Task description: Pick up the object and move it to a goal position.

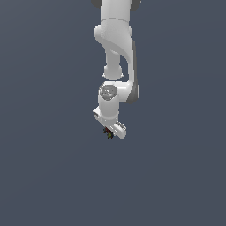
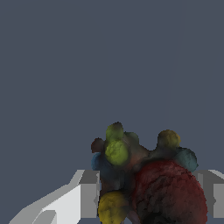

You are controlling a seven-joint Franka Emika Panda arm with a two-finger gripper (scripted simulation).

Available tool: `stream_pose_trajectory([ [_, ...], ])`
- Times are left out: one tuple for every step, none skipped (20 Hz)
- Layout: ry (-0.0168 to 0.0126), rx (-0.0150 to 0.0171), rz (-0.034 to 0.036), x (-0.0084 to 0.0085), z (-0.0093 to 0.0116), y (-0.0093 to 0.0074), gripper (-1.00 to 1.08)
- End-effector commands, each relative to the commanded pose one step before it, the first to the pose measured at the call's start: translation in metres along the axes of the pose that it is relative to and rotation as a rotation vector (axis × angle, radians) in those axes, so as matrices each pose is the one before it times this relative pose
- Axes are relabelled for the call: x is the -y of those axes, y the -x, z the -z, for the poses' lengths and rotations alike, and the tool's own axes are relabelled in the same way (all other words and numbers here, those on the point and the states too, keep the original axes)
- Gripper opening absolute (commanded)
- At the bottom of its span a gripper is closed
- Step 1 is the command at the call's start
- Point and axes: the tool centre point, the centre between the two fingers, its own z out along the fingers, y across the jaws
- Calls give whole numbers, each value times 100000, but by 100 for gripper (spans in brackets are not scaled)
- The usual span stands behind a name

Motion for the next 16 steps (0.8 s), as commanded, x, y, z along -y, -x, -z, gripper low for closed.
stream_pose_trajectory([
  [-47,-121,-138,-78,92,-104,-100],
  [0,0,0,28,16,22,-100],
  [0,0,0,85,48,66,-100],
  [0,0,0,141,80,110,-100],
  [0,0,0,197,112,153,-100],
  [0,0,0,254,144,197,-100],
  [40,29,0,311,148,239,-100],
  [0,0,0,366,207,284,-100],
  [0,0,0,422,239,326,-100],
  [57,39,0,481,232,368,-100],
  [0,0,0,535,303,412,-100],
  [58,37,1,595,296,453,-100],
  [0,0,0,650,368,497,-100],
  [59,35,1,712,362,539,-100],
  [0,0,0,769,435,584,-100],
  [60,35,1,833,429,625,-100],
])
